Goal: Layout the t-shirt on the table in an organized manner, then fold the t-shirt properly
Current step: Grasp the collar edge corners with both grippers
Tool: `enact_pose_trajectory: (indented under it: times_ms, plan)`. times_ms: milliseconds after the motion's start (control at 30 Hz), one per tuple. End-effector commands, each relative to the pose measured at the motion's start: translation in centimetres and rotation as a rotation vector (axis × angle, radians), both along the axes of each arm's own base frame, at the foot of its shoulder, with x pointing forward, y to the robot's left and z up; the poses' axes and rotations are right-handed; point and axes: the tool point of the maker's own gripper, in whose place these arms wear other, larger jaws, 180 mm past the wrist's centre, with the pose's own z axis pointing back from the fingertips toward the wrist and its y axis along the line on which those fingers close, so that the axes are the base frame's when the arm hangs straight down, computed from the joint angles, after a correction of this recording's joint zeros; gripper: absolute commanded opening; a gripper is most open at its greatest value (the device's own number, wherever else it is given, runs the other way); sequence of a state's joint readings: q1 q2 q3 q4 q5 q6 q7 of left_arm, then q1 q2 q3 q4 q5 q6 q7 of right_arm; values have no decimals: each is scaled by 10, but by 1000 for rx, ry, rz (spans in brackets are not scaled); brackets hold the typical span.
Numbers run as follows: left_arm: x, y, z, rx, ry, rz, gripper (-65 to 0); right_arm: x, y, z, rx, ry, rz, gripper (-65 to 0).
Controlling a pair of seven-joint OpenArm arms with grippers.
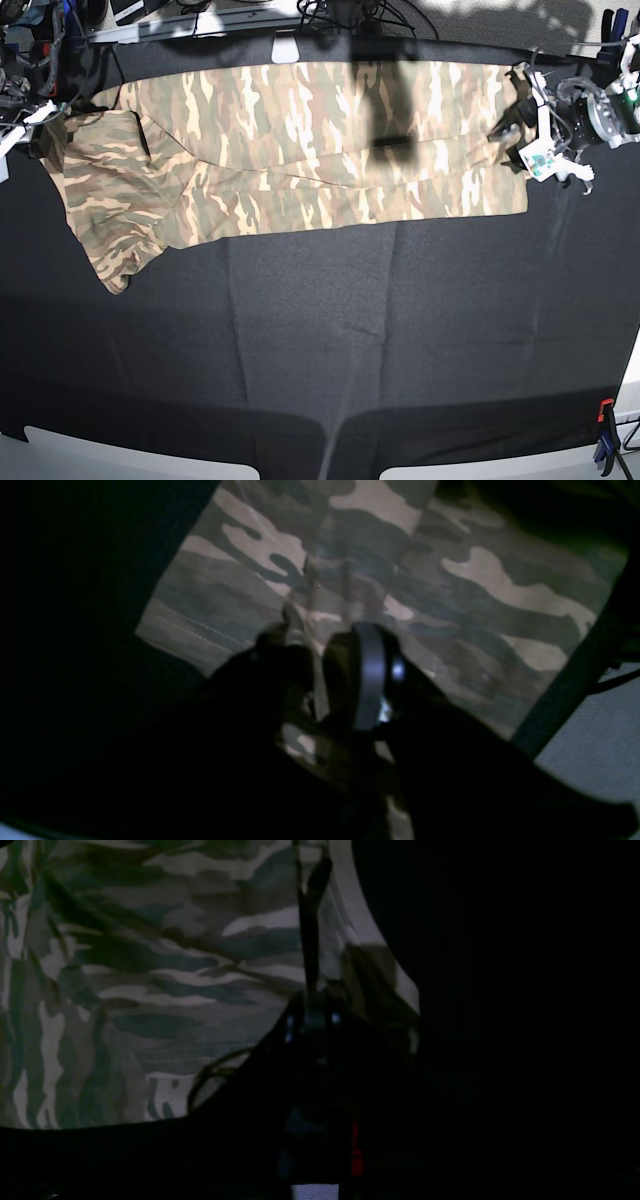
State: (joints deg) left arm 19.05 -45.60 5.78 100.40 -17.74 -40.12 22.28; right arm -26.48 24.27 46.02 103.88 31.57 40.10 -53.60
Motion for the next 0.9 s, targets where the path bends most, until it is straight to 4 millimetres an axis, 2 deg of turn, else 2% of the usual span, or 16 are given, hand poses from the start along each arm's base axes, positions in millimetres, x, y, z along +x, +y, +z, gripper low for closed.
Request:
enact_pose_trajectory:
  times_ms: [0,200,333,467,567,700,867]
  plan:
    - [7,0,11,-16,-33,-5,-498,7,-3,12,-17,-38,11,-650]
    - [7,0,11,-18,-33,-5,-516,7,-3,12,-17,-38,11,-650]
    - [7,-6,17,-83,-20,14,-650,7,-3,12,-17,-38,11,-650]
    - [7,-13,23,-150,-5,34,-650,7,-3,12,-17,-38,11,-650]
    - [4,-8,16,-105,25,35,-650,7,-3,12,-17,-38,11,-650]
    - [-7,1,2,-31,85,37,-650,7,-3,12,-18,-38,11,-650]
    - [-29,-4,-4,-39,129,23,-650,7,-4,12,-21,-36,10,-650]
